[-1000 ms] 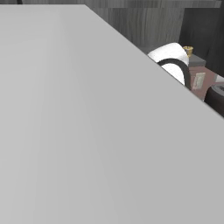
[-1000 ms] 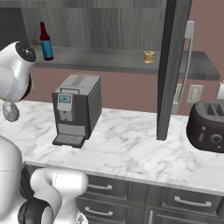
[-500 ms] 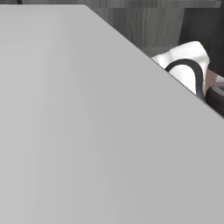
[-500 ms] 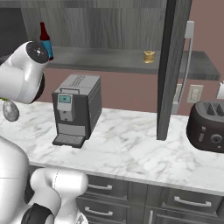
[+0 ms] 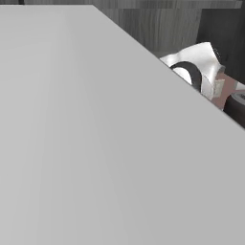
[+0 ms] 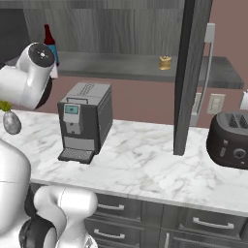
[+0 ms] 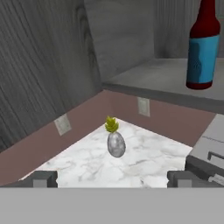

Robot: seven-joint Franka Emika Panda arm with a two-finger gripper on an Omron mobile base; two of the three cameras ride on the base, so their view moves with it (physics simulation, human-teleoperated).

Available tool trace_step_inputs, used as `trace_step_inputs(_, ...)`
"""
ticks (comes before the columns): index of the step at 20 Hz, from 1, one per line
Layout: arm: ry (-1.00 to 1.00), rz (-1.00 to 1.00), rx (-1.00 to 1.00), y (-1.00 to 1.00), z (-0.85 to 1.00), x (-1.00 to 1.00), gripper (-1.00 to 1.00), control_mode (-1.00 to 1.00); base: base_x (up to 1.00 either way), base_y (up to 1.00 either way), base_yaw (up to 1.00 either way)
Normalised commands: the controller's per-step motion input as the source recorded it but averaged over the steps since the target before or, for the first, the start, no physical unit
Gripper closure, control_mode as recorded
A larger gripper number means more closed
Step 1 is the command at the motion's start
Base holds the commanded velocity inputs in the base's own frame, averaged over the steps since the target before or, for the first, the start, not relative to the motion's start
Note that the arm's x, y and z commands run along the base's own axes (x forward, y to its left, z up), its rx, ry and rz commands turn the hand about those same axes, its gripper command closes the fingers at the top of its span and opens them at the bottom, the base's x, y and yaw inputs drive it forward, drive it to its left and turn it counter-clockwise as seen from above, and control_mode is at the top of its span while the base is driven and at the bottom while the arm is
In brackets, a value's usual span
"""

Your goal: Get the candle and the beer from the cabinet and move them to the dining counter.

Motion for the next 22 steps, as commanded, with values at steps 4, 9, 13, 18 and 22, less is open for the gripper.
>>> trace_step_inputs(4,0.00,-0.13,-0.01,0.00,0.18,0.57,-1.00,-1.00,0.00,0.00,0.00)
trace_step_inputs(9,0.00,-0.10,-0.02,0.00,0.18,0.51,-1.00,-1.00,0.00,0.00,0.00)
trace_step_inputs(13,0.00,-0.07,-0.05,0.00,0.08,0.43,-1.00,-1.00,0.00,0.00,0.00)
trace_step_inputs(18,0.00,-0.03,-0.05,0.00,0.03,0.33,-1.00,-1.00,0.00,0.00,0.00)
trace_step_inputs(22,0.00,-0.03,-0.03,0.00,0.00,0.28,-1.00,-1.00,0.00,0.00,0.00)
